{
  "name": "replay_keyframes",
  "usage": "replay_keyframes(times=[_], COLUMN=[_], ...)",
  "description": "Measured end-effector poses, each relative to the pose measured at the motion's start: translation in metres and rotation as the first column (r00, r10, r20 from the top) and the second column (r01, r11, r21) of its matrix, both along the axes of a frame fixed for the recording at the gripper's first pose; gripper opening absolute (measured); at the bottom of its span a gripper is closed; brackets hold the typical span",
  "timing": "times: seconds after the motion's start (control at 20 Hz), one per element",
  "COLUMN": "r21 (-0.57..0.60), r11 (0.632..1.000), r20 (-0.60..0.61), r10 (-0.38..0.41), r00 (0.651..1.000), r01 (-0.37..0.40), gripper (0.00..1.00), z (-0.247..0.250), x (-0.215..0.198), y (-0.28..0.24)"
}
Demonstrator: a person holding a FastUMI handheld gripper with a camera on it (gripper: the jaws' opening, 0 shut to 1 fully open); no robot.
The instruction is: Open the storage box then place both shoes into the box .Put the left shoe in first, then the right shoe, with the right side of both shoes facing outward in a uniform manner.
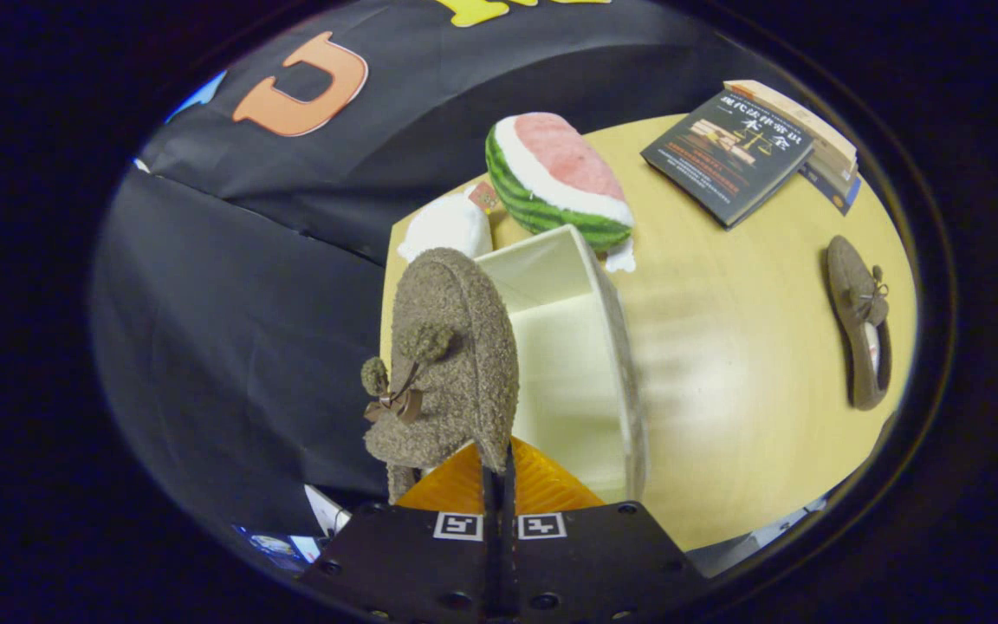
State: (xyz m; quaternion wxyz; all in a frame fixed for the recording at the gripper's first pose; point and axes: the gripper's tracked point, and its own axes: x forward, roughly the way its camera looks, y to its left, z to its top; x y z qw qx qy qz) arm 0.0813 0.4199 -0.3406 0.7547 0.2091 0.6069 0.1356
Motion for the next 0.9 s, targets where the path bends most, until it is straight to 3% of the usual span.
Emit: replay_keyframes(times=[0.45, 0.65, 0.75, 0.85, 0.9], r21=[-0.224, -0.259, -0.232, -0.193, -0.173], r11=[0.974, 0.965, 0.971, 0.979, 0.983], r20=[-0.063, -0.110, -0.109, -0.101, -0.095], r10=[0.025, 0.024, 0.027, 0.041, 0.044], r00=[0.998, 0.994, 0.994, 0.994, 0.995], r01=[-0.038, -0.052, -0.052, -0.060, -0.060], gripper=[0.01, 0.01, 0.04, 0.21, 0.21], z=[-0.094, -0.123, -0.123, -0.117, -0.111], x=[0.017, 0.019, 0.019, 0.020, 0.019], y=[0.034, 0.043, 0.045, 0.050, 0.050])
